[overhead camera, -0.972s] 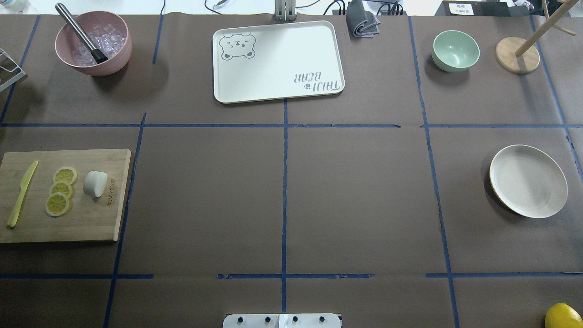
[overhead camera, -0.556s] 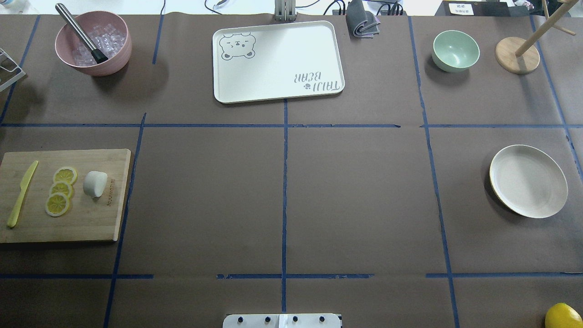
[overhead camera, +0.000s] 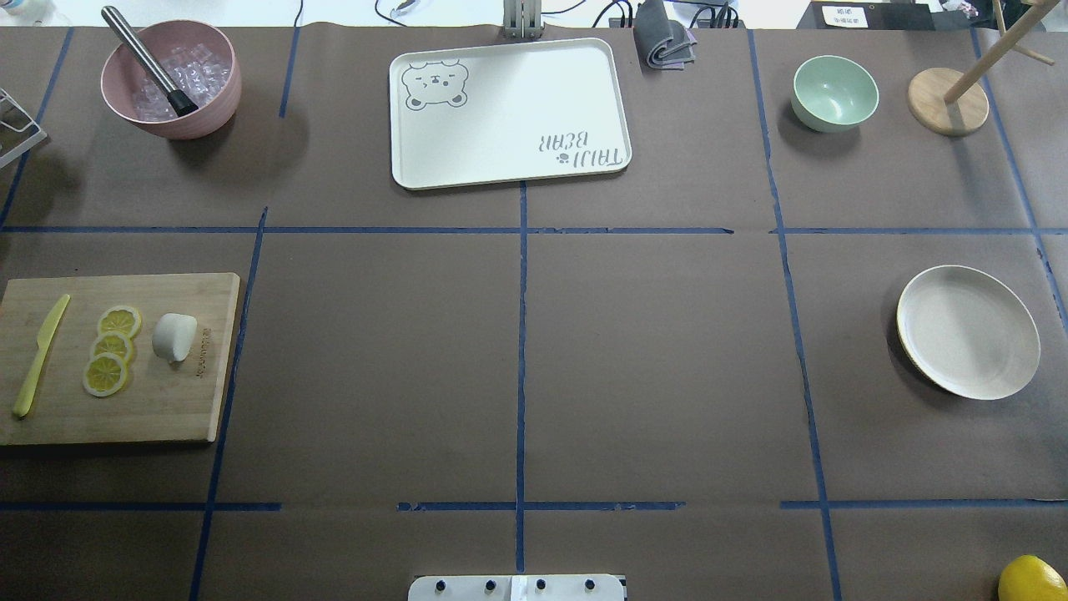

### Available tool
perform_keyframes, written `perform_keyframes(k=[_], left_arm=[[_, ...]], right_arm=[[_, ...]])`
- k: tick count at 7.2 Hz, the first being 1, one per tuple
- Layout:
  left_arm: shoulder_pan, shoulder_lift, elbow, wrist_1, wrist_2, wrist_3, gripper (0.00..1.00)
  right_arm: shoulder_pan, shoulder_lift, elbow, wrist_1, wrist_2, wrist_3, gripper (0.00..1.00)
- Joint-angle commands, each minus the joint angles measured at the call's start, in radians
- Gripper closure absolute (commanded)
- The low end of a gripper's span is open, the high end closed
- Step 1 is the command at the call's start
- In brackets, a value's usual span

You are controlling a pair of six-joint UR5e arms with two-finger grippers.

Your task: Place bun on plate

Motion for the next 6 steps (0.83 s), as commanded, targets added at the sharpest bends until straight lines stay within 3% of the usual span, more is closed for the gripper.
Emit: perform_keyframes(k=[1, 4, 6], left_arm=[[0.0, 0.001, 0.001, 0.001, 0.0, 0.0, 0.0], [0.0, 0.001, 0.001, 0.001, 0.002, 0.0, 0.0], [0.002, 0.001, 0.001, 0.001, 0.003, -0.002, 0.0]], right_arm=[[-0.004, -0.021, -0.009, 0.077, 0.001, 0.014, 0.0], [-0.089, -0.032, -0.009, 0.104, 0.012, 0.082, 0.0], [-0.169, -0.102, -0.061, 0.38, -0.016, 0.257, 0.02]])
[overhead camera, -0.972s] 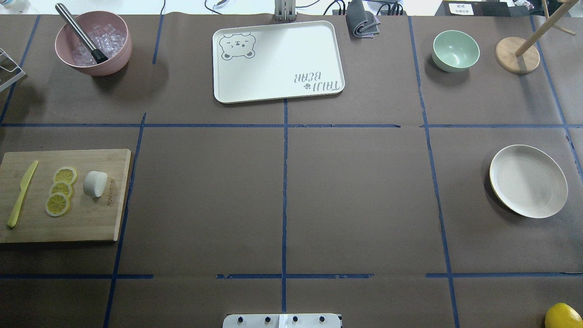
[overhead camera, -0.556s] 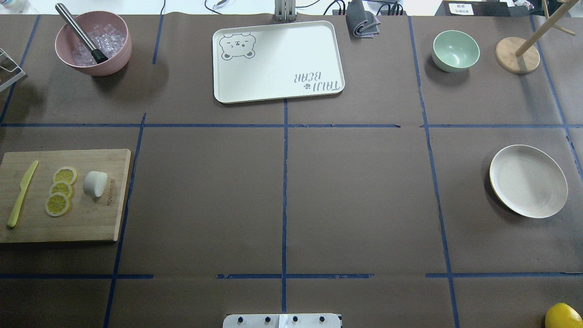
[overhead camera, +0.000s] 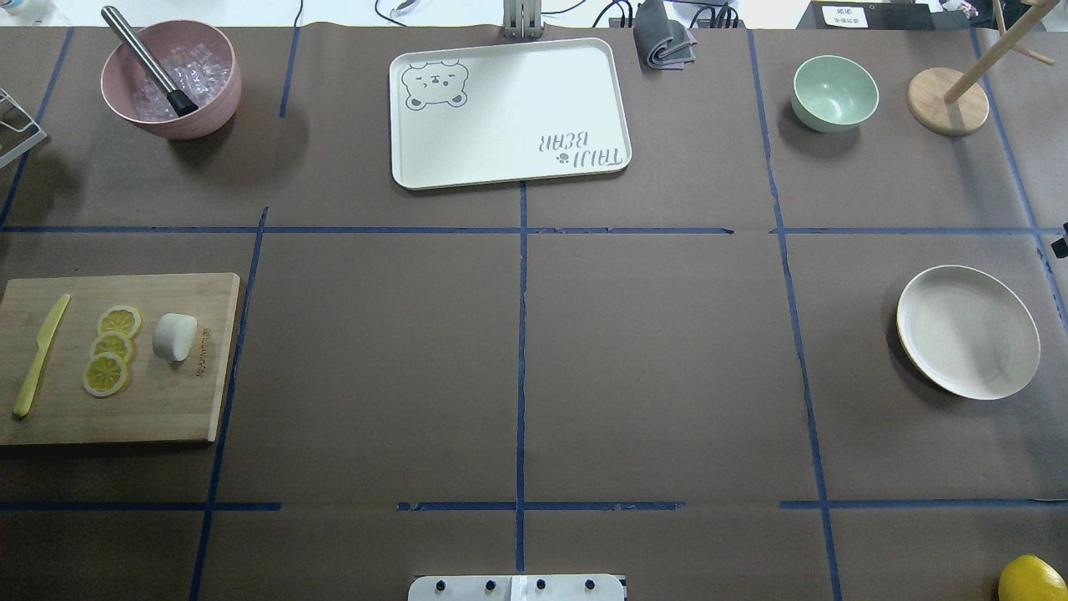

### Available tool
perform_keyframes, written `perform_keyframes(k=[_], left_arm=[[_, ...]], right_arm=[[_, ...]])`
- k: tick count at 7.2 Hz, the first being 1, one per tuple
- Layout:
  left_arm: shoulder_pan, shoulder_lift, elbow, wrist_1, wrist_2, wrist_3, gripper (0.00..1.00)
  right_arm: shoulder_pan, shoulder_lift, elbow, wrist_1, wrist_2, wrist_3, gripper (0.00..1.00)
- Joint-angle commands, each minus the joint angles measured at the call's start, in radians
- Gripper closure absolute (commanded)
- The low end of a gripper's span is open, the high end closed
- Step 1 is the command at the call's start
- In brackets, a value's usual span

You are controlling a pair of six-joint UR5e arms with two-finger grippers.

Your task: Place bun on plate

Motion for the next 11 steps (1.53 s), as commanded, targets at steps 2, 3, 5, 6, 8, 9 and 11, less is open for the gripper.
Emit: perform_keyframes(k=[2, 3, 5, 6, 8, 9, 11], left_arm=[[0.001, 0.0, -0.005, 0.0, 0.004, -0.001, 0.0], [0.001, 0.0, -0.008, 0.0, 0.004, -0.001, 0.0], [0.001, -0.002, -0.009, 0.0, 0.004, -0.001, 0.0], [0.001, 0.0, -0.011, 0.0, 0.004, -0.001, 0.0], [0.001, -0.002, -0.011, 0.0, 0.004, -0.001, 0.0], [0.001, -0.002, -0.012, -0.002, 0.004, -0.001, 0.0], [0.001, -0.002, -0.014, 0.0, 0.005, -0.001, 0.0]], right_arm=[[-0.119, -0.032, -0.136, 0.363, -0.068, 0.288, 0.04], [-0.125, -0.034, -0.137, 0.416, -0.064, 0.352, 0.04], [-0.159, -0.07, -0.141, 0.441, -0.059, 0.355, 0.05], [-0.171, -0.074, -0.141, 0.441, -0.056, 0.355, 0.07], [-0.187, -0.077, -0.147, 0.438, -0.055, 0.355, 0.25], [-0.187, -0.087, -0.147, 0.441, -0.044, 0.355, 0.59], [-0.187, -0.1, -0.143, 0.441, -0.032, 0.355, 1.0]])
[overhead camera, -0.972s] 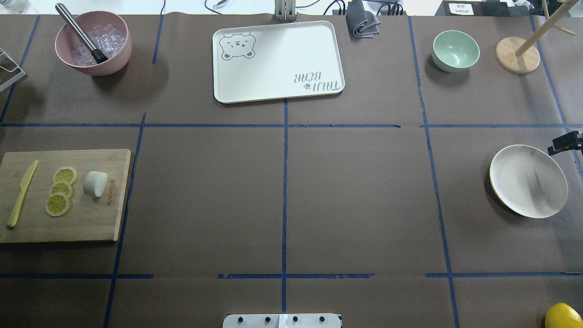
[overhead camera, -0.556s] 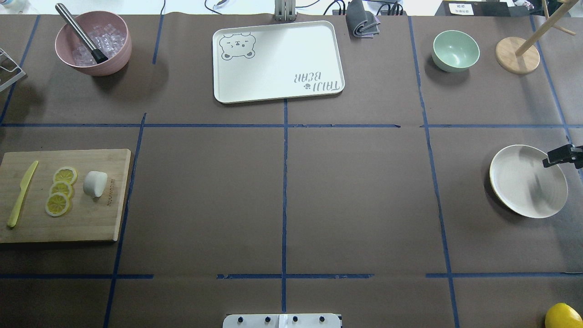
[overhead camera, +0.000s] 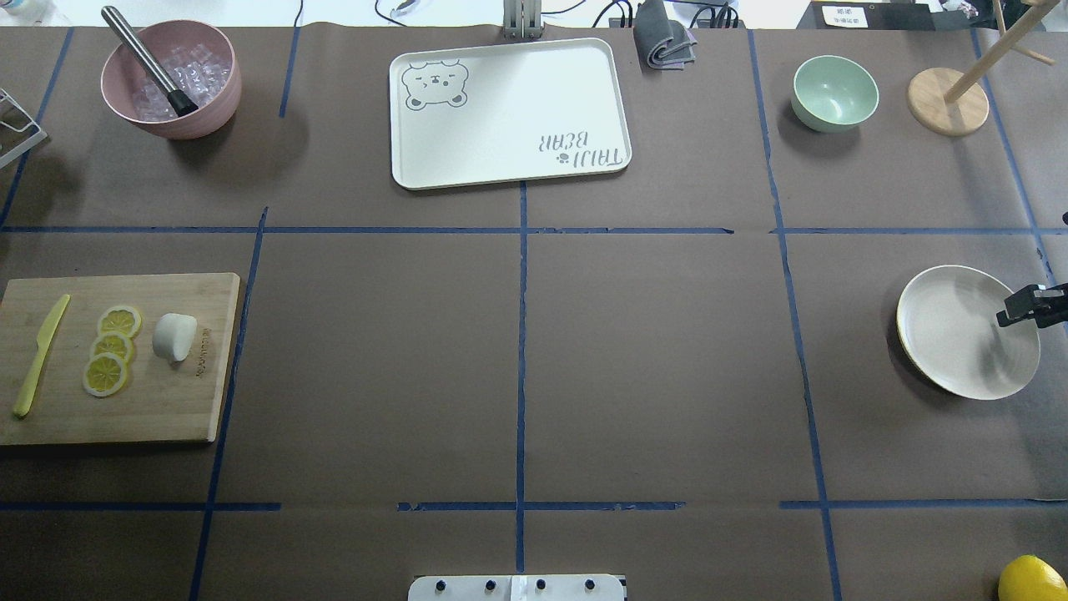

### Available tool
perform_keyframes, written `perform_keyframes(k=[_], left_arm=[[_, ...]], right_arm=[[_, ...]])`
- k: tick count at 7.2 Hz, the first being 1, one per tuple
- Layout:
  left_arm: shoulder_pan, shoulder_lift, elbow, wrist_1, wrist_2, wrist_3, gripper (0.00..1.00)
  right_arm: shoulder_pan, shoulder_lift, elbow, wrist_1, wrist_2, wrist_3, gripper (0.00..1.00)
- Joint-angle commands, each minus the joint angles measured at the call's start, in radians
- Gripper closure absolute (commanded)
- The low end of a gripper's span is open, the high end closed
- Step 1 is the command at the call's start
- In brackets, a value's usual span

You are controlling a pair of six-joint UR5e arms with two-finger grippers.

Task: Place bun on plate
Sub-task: 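Reach the right gripper to the white plate rim and grasp it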

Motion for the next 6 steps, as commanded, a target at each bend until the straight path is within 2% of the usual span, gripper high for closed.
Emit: perform_keyframes(k=[1, 3, 4, 6], left_arm=[[0.0, -0.002, -0.001, 0.0, 0.0, 0.0, 0.0], [0.0, -0.002, -0.001, 0.0, 0.0, 0.0, 0.0], [0.0, -0.002, -0.003, 0.0, 0.0, 0.0, 0.0], [0.0, -0.002, -0.004, -0.001, -0.003, 0.0, 0.0]], right_arm=[[0.001, -0.007, 0.014, -0.001, 0.066, 0.003, 1.0], [0.007, -0.001, 0.037, -0.001, 0.093, 0.015, 1.0], [0.013, 0.031, 0.072, -0.005, 0.116, 0.078, 1.0], [-0.004, 0.225, 0.072, -0.016, 0.134, 0.297, 1.0]])
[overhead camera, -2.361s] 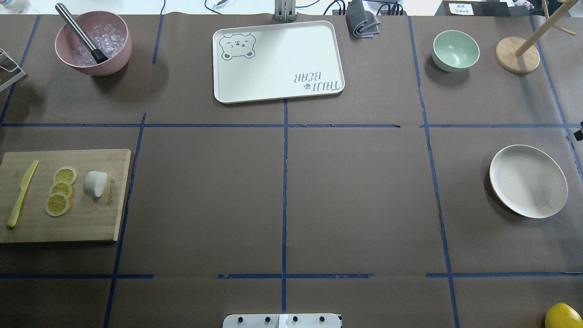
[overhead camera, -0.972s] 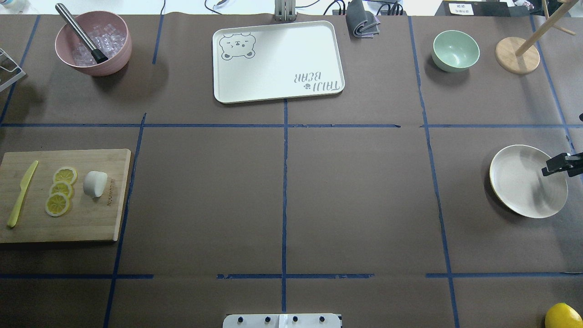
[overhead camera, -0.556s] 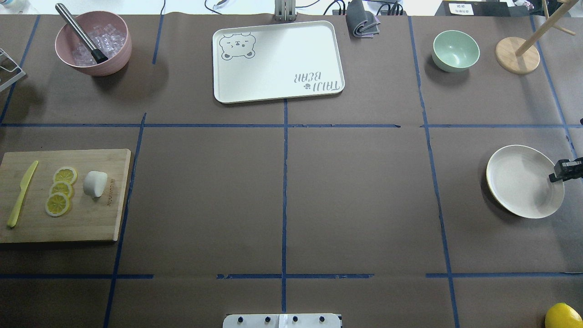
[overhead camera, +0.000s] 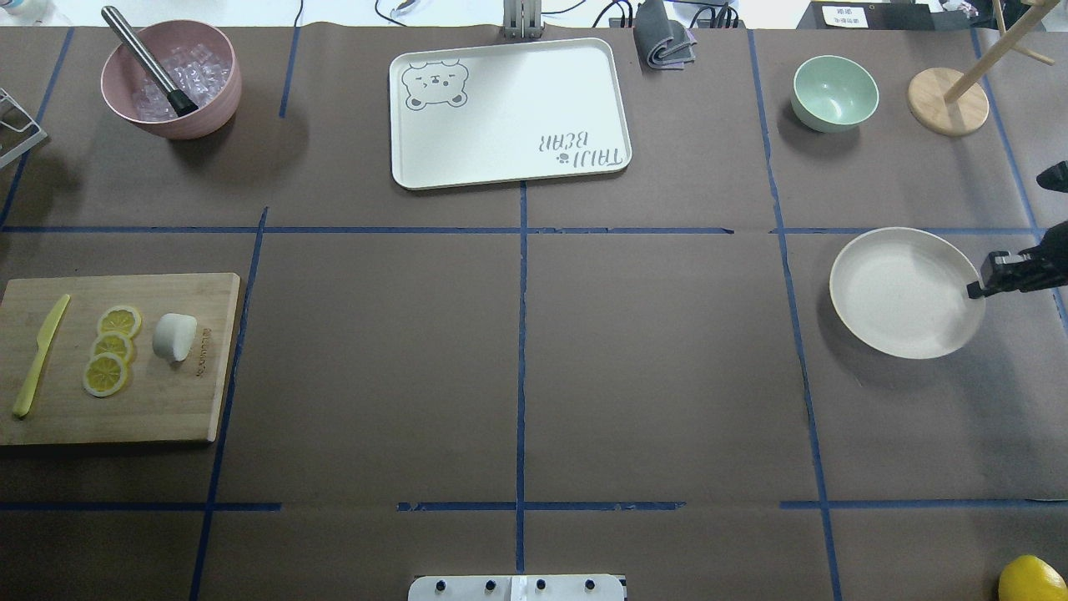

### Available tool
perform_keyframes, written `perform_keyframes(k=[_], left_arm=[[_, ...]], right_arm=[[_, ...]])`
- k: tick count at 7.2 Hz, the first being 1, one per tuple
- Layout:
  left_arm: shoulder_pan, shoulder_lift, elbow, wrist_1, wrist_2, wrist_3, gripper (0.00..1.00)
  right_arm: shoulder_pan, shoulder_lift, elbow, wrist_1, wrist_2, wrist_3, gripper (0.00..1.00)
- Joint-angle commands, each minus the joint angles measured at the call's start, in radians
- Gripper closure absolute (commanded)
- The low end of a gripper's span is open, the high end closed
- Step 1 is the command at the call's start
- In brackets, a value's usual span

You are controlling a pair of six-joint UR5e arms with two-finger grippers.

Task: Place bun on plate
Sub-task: 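Reach the right gripper to the white plate rim and grasp it, then slide the white plate with the right gripper toward the table center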

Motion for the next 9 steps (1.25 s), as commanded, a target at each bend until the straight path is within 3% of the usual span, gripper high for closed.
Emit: perform_keyframes(k=[1, 4, 6, 7, 9], left_arm=[[0.0, 0.0, -0.001, -0.001, -0.002, 0.0, 0.0], [-0.002, 0.0, -0.011, -0.001, -0.007, 0.0, 0.0], [0.0, 0.001, -0.022, -0.001, -0.007, 0.0, 0.0], [0.0, 0.003, -0.022, -0.001, -0.007, 0.0, 0.0], [0.0, 0.02, -0.034, -0.008, -0.008, 0.0, 0.0]], right_arm=[[-0.057, 0.189, 0.007, -0.008, 0.01, 0.226, 1.0], [-0.247, 0.433, -0.008, -0.008, -0.02, 0.556, 1.0], [-0.356, 0.543, -0.042, -0.026, -0.129, 0.658, 1.0], [-0.4, 0.597, -0.059, -0.093, -0.177, 0.68, 1.0], [-0.472, 0.616, -0.065, -0.104, -0.285, 0.7, 1.0]])
